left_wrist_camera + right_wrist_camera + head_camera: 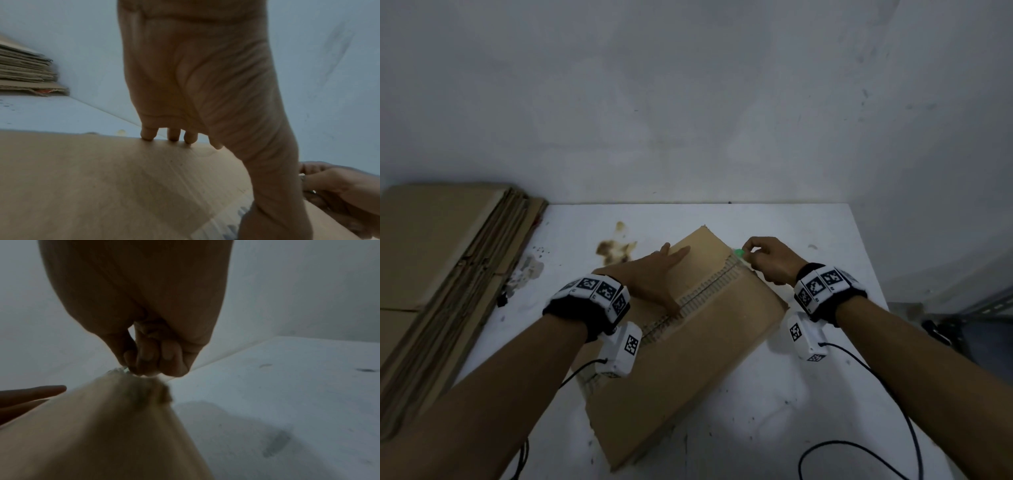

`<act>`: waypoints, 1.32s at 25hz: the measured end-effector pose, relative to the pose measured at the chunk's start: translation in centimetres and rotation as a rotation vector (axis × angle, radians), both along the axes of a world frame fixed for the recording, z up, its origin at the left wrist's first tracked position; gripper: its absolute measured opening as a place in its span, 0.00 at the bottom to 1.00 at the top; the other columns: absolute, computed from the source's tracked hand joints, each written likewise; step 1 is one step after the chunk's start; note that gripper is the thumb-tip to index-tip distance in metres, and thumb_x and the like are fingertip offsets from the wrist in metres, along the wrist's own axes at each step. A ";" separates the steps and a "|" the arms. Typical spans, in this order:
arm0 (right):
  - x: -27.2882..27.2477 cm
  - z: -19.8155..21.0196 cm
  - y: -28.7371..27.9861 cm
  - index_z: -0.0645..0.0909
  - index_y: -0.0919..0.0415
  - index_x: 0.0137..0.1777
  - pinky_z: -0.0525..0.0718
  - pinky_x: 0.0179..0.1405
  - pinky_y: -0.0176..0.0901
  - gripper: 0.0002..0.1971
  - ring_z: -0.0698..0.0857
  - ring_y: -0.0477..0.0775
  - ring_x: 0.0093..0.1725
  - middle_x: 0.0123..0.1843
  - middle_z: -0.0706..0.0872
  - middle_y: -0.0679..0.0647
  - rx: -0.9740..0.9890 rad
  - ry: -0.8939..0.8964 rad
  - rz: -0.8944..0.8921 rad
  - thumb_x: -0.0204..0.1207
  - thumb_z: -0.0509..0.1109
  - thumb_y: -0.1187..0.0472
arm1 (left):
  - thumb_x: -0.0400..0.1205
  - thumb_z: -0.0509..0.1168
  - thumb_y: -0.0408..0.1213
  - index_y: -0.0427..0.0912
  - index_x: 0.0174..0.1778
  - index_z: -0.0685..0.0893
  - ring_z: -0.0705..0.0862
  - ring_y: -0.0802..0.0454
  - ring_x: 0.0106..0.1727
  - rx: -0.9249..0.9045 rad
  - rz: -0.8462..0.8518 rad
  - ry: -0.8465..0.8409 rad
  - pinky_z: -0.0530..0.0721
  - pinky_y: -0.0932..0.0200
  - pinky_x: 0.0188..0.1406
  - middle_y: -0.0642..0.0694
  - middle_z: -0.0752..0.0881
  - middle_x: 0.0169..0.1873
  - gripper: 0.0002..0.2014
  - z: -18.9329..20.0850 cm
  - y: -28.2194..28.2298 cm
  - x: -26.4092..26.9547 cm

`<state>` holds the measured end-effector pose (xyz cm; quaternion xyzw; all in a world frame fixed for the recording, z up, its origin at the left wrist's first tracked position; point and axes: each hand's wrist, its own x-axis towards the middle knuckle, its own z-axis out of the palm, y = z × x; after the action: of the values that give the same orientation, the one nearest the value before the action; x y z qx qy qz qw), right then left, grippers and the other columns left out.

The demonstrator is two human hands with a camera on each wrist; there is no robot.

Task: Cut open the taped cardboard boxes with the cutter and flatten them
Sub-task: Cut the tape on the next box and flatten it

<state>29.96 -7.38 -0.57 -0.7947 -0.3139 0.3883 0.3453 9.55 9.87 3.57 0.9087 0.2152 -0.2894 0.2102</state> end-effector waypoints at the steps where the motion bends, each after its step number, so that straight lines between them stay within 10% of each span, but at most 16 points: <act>1: -0.1 0.2 0.2 0.80 0.57 0.43 0.62 0.18 0.33 0.08 0.65 0.49 0.20 0.30 0.76 0.55 -0.019 -0.033 0.050 0.84 0.63 0.61 | 0.74 0.77 0.57 0.57 0.86 0.33 0.50 0.41 0.88 0.010 0.003 0.006 0.62 0.46 0.82 0.42 0.35 0.87 0.62 -0.1 0.1 0.1; 10: 2.8 2.1 -3.8 0.86 0.55 0.48 0.62 0.23 0.39 0.07 0.65 0.58 0.37 0.29 0.71 0.51 -0.209 -0.054 0.285 0.84 0.67 0.56 | 0.75 0.72 0.63 0.58 0.86 0.32 0.44 0.43 0.88 0.029 0.008 0.030 0.55 0.41 0.85 0.44 0.34 0.87 0.59 -0.4 0.1 0.1; 26: 3.1 2.9 -9.1 0.87 0.58 0.45 0.65 0.23 0.40 0.07 0.65 0.50 0.27 0.27 0.70 0.50 -0.270 0.059 0.254 0.81 0.71 0.56 | 0.86 0.56 0.62 0.57 0.87 0.36 0.35 0.40 0.87 -0.008 0.032 -0.002 0.48 0.31 0.84 0.42 0.31 0.86 0.42 -1.4 -0.8 -0.4; 33: 0.5 2.8 -12.3 0.80 0.67 0.45 0.75 0.23 0.42 0.10 0.73 0.57 0.20 0.29 0.79 0.60 -0.150 0.143 0.057 0.86 0.65 0.63 | 0.85 0.56 0.63 0.57 0.87 0.37 0.48 0.37 0.88 0.035 0.057 -0.048 0.55 0.41 0.85 0.42 0.36 0.87 0.42 -2.3 -0.7 -0.3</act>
<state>30.49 -19.72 2.27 -0.7794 -0.2808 0.4760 0.2951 9.26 9.21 1.27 0.9124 0.2411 -0.2578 0.2073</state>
